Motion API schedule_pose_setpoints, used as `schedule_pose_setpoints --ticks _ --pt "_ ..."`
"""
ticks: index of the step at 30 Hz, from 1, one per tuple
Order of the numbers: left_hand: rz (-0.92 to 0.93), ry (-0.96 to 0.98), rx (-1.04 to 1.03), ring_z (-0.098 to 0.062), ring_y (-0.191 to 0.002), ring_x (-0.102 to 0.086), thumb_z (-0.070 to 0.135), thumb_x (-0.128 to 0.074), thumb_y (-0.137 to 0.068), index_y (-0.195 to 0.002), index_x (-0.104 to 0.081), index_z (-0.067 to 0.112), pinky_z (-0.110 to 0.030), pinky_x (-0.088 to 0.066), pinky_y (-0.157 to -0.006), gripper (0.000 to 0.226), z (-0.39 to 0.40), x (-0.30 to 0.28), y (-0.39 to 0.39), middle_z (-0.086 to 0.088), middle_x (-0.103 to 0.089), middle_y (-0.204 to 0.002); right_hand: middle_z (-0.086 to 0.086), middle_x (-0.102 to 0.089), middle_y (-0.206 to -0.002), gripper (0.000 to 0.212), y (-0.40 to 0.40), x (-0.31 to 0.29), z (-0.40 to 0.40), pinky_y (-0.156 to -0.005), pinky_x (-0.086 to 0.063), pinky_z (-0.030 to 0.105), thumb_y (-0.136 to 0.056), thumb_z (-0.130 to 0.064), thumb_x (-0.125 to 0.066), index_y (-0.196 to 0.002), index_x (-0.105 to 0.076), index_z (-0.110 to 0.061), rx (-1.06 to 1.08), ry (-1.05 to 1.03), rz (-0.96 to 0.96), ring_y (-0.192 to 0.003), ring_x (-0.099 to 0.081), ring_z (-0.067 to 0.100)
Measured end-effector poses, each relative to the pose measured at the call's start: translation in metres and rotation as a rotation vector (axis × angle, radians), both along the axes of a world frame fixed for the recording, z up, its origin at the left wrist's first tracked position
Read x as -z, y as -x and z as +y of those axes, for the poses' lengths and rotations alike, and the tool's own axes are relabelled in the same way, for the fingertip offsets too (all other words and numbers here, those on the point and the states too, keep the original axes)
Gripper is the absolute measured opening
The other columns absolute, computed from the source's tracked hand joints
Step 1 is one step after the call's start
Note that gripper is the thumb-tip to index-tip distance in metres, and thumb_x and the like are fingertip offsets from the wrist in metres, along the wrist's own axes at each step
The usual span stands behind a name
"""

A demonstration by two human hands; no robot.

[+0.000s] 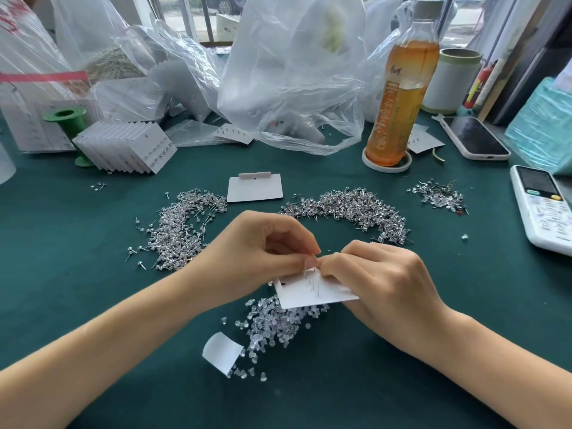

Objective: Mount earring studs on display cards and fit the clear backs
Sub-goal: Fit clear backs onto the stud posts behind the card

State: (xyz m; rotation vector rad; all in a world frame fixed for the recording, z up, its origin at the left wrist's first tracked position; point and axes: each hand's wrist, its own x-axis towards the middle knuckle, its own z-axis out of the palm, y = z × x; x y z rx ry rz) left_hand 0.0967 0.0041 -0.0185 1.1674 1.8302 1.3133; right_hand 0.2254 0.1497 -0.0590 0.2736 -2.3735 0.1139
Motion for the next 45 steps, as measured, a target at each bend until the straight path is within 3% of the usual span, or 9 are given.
schedule_pose_setpoints --ticks 3,8,16,22,36,40,43,45 --pt "-0.046 -0.013 -0.028 -0.015 -0.071 -0.066 0.0 -0.072 -0.077 -0.084 -0.071 0.003 -0.02 -0.054 -0.064 0.007 -0.001 0.001 0.0 -0.012 -0.072 -0.078 0.002 -0.06 -0.059 0.022 0.001 0.002 0.0 -0.043 -0.045 0.03 -0.072 0.011 -0.067 -0.062 -0.06 -0.007 -0.01 -0.063 0.027 -0.052 -0.056 0.025" --pt "-0.041 -0.007 -0.032 -0.009 -0.068 -0.066 0.0 -0.072 -0.078 -0.082 -0.072 0.005 -0.016 -0.051 -0.061 0.007 -0.002 0.001 -0.001 -0.007 -0.072 -0.075 0.001 -0.063 -0.06 0.035 0.002 0.002 -0.002 -0.043 -0.045 0.029 -0.094 -0.002 -0.051 -0.061 -0.062 -0.009 -0.035 -0.112 0.09 -0.051 -0.056 0.022" --pt "0.017 -0.007 -0.016 -0.005 -0.068 -0.066 0.004 -0.074 -0.078 -0.083 -0.072 0.009 -0.012 -0.048 -0.06 0.008 -0.003 0.004 -0.002 -0.001 -0.073 -0.075 0.002 -0.058 -0.056 0.026 0.0 0.001 -0.004 -0.041 -0.044 0.029 -0.081 0.005 -0.064 -0.058 -0.059 -0.009 -0.023 -0.173 0.1 -0.048 -0.054 0.024" --pt "0.051 -0.003 0.007 -0.006 -0.066 -0.065 0.004 -0.073 -0.079 -0.083 -0.072 0.011 -0.012 -0.047 -0.057 0.008 -0.004 0.005 -0.001 -0.002 -0.073 -0.075 0.002 -0.058 -0.056 0.032 -0.001 0.001 -0.003 -0.041 -0.043 0.029 -0.088 0.001 -0.057 -0.057 -0.059 -0.009 -0.025 -0.183 0.1 -0.047 -0.053 0.024" --pt "0.133 0.055 0.091 -0.012 -0.071 -0.067 0.008 -0.074 -0.079 -0.084 -0.071 0.014 -0.024 -0.055 -0.07 0.008 -0.002 0.003 0.004 -0.001 -0.073 -0.078 0.002 -0.057 -0.055 0.032 -0.001 -0.002 -0.006 -0.041 -0.044 0.029 -0.086 0.002 -0.061 -0.056 -0.057 -0.011 -0.021 -0.197 0.12 -0.046 -0.05 0.024" --pt "0.152 0.061 0.118 -0.006 -0.067 -0.061 0.007 -0.073 -0.079 -0.084 -0.071 0.013 -0.018 -0.049 -0.063 0.008 -0.001 0.001 0.005 0.001 -0.07 -0.076 0.002 -0.062 -0.058 0.033 -0.002 -0.002 -0.007 -0.041 -0.044 0.028 -0.088 0.001 -0.058 -0.057 -0.059 -0.01 0.006 -0.227 0.14 -0.046 -0.051 0.023" --pt "0.189 -0.029 0.061 -0.009 -0.066 -0.058 0.018 -0.073 -0.08 -0.085 -0.071 0.014 -0.021 -0.045 -0.06 0.006 0.0 -0.002 0.003 0.002 -0.07 -0.079 0.004 -0.065 -0.061 0.032 -0.002 -0.002 -0.004 -0.039 -0.042 0.028 -0.087 0.003 -0.06 -0.057 -0.061 -0.008 0.029 -0.159 0.155 -0.046 -0.054 0.025" --pt "0.145 -0.154 -0.105 -0.013 -0.073 -0.062 0.033 -0.063 -0.085 -0.088 -0.072 0.018 -0.02 -0.048 -0.066 0.018 0.0 -0.005 0.007 0.004 -0.072 -0.087 0.008 -0.063 -0.058 0.023 -0.001 0.0 0.0 -0.04 -0.044 0.03 -0.079 0.007 -0.065 -0.059 -0.063 -0.005 0.04 0.008 0.144 -0.048 -0.057 0.028"
